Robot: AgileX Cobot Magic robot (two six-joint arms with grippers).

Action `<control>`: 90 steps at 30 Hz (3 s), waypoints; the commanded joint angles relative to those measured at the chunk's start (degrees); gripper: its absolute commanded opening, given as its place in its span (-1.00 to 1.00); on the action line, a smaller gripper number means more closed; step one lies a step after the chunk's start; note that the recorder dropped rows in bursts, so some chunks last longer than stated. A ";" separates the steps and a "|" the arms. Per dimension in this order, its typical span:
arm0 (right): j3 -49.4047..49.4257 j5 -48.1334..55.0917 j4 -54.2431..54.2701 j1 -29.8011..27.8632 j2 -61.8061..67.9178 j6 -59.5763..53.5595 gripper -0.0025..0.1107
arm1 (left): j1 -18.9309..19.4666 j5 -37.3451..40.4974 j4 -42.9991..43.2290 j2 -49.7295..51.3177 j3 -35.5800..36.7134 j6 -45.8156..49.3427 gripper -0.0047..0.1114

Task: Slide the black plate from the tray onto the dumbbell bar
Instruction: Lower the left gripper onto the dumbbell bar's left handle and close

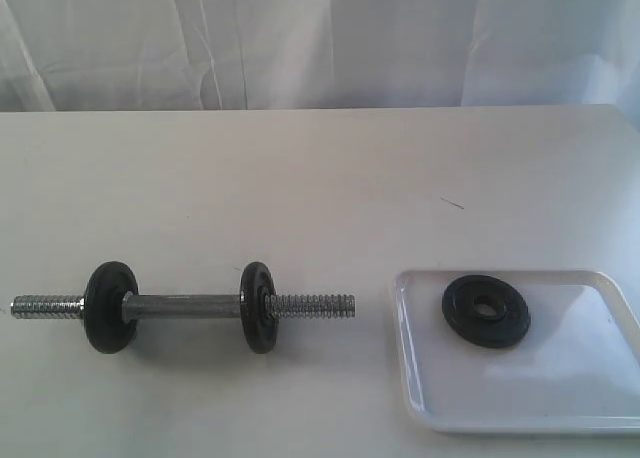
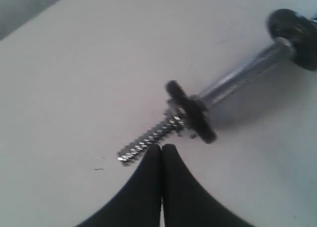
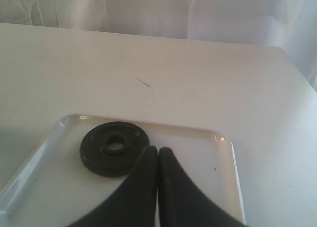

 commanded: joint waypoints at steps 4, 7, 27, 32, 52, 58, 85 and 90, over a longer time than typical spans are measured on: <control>0.12 -0.48 0.07 0.14 -0.33 -0.12 -0.96 | -5.90 17.18 -21.12 18.78 -11.02 24.40 -0.92; 0.12 -0.48 0.07 0.14 -0.33 -0.12 -0.96 | -5.90 18.55 -25.88 26.18 -16.05 30.88 -0.92; 0.12 -0.48 0.07 0.14 -0.33 -0.12 -0.96 | -5.90 3.82 -29.91 47.93 -22.17 65.41 0.40; 0.12 -0.48 0.07 0.14 -0.33 -0.12 -0.96 | -5.90 3.09 -30.11 50.35 -22.17 65.41 0.42; 0.12 -0.48 0.07 0.14 -0.33 -0.12 -0.96 | -5.90 -1.39 -39.29 62.15 -22.17 73.18 0.42; 0.12 -0.48 0.07 0.14 -0.33 -0.12 -0.96 | -5.90 -2.10 -40.62 62.65 -22.17 73.08 0.42; 0.12 -0.48 0.07 0.14 -0.33 -0.12 -0.96 | -5.90 -2.31 -38.35 64.13 -22.17 73.34 0.01; 0.12 -0.48 0.07 0.14 -0.33 -0.12 -0.96 | -5.90 -2.31 -38.35 64.13 -22.17 73.34 0.10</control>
